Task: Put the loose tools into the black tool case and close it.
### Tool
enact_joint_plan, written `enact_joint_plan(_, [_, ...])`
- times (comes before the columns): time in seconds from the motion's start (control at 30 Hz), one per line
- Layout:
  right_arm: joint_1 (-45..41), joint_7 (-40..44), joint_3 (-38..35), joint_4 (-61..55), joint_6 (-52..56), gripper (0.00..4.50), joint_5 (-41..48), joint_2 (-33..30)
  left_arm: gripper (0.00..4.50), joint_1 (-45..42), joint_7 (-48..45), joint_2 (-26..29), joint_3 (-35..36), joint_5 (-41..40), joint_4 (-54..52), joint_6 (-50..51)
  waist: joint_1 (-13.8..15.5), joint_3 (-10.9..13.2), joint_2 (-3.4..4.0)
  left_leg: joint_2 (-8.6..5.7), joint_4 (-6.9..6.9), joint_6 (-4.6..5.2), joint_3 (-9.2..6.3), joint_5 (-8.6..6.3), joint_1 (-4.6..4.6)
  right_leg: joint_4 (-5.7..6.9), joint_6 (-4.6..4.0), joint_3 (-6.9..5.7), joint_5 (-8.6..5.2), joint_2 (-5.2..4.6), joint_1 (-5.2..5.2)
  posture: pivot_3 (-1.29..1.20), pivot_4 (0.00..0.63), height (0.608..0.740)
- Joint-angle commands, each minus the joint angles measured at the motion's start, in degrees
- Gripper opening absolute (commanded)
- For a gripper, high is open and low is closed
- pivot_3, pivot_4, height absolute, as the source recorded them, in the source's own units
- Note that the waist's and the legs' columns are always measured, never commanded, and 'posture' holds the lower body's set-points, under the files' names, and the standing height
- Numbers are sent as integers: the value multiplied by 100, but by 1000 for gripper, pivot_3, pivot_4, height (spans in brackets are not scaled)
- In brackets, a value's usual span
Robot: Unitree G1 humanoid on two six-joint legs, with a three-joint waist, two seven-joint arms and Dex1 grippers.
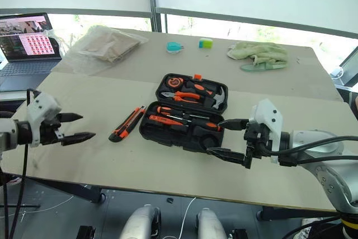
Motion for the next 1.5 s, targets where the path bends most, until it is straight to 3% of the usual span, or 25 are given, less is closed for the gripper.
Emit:
enact_joint_plan(0.03, [88,30,-151,-237,-75,4500,6,43,4460,-763,533,18,-944,30,-457,1508,3,0,-1,0,0,0,-1,0,0,1,0,1,0,3,2,0,150,740])
enact_joint_plan(0.13, [228,-166,-114,-399,-144,4500,-194,162,4460,-1270,783,-219,-1728,227,-174,1619,-13,-1,1,-3,-1,-1,-2,1,1,2,0,5,0,5,2,0,150,740])
enact_joint_plan(0.27, [392,-193,-124,-573,-70,4500,-182,247,4460,-1615,1018,-584,-2144,234,212,1825,-40,0,0,-2,-1,-1,-3,1,0,3,-2,9,1,11,-3,0,150,740])
enact_joint_plan(0.33, [420,-287,-150,-664,-3,4500,-128,299,4460,-1638,1220,-618,-2582,622,525,1439,-62,0,0,-1,-1,-1,-4,1,-1,3,-2,10,1,12,-5,0,150,740])
enact_joint_plan(0.5, [424,-424,-238,-752,103,4500,-25,361,4460,-1691,1235,-819,-2864,686,845,1221,-51,-4,5,-4,-1,-1,-5,2,2,3,-3,11,1,10,0,0,150,740])
enact_joint_plan(0.53, [421,-441,-244,-759,112,4500,-28,360,4058,-1668,1266,-871,-2870,715,943,1131,-37,-5,7,-5,0,-1,-5,2,4,3,-3,11,1,9,3,0,150,740])
enact_joint_plan(0.6, [419,-460,-259,-775,129,4500,-16,353,3725,-1629,1312,-935,-2856,784,1139,1002,0,-9,13,-9,0,-1,-5,2,7,3,-2,11,1,5,6,0,150,740])
enact_joint_plan(0.77, [477,-504,-377,-809,150,4500,48,304,1882,-1569,1585,-946,-2597,906,1534,913,-1,-16,21,-10,0,-1,-5,2,11,2,-2,11,1,3,10,0,150,740])
enact_joint_plan(0.93, [748,-533,-695,-917,198,4500,132,255,1759,-2097,1994,-1181,-1756,734,1941,199,-7,-20,27,-7,0,-3,-9,4,14,5,-5,11,2,8,10,0,150,740])
enact_joint_plan(1.0, [877,-545,-815,-970,216,4500,169,254,1759,-2390,1816,-1293,-1588,591,1998,-556,-7,-11,12,-6,0,-5,-9,5,8,5,-7,11,4,10,3,0,150,740])
enact_joint_plan(1.07, [1067,-545,-976,-1052,252,4500,230,254,1759,-2710,961,-1338,-1720,399,1999,-1471,14,-5,0,-7,0,-5,-10,5,0,2,-6,10,4,9,0,0,150,740])
enact_joint_plan(1.3, [1394,-568,-1207,-1154,258,4500,205,246,1759,-3184,-1621,-1315,-3070,842,2387,-3484,15,-9,6,-26,0,0,-5,2,-15,-15,5,8,7,-8,2,0,150,740])
enact_joint_plan(1.5, [1484,-865,-1305,-1336,328,4500,392,363,1759,-3664,-2269,-1809,-4012,1747,3283,-4805,-6,-7,3,-23,2,0,-11,3,-18,-9,3,8,6,-1,-1,0,150,740])
